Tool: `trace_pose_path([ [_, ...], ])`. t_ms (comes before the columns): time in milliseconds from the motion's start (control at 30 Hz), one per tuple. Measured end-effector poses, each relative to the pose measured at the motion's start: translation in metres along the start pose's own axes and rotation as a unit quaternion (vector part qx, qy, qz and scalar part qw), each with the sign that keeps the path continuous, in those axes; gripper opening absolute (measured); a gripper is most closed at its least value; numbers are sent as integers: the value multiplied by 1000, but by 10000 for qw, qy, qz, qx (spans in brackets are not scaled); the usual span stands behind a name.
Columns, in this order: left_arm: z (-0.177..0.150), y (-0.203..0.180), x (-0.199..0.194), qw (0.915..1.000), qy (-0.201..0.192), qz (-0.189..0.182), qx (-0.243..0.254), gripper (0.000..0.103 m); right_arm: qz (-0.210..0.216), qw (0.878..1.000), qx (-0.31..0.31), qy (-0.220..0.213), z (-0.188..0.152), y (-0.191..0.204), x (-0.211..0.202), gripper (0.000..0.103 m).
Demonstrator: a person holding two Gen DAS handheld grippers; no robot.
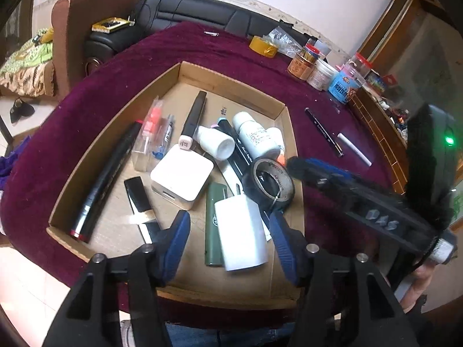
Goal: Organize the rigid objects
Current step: 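Carry the tape roll and charger into the box and open both grippers, then grasp the yellow-and-black pen with the right gripper while the left grasps the black marker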
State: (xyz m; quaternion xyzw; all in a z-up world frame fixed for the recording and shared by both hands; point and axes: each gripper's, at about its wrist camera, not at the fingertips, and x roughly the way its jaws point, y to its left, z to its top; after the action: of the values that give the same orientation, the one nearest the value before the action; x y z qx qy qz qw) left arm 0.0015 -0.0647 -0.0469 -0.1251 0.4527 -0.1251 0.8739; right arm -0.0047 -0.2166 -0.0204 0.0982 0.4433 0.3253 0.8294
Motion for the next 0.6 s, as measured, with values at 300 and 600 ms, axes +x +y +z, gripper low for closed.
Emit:
trace_pose_path([
  [300,4,-45,-11,9984,-247,-314,402,58,647,9958,499,-402,-1,-50,-40,48],
  [600,28,-104,13,9923,67,-1159,439,60,142,9874,1450,-622,2,-140,-67,47],
])
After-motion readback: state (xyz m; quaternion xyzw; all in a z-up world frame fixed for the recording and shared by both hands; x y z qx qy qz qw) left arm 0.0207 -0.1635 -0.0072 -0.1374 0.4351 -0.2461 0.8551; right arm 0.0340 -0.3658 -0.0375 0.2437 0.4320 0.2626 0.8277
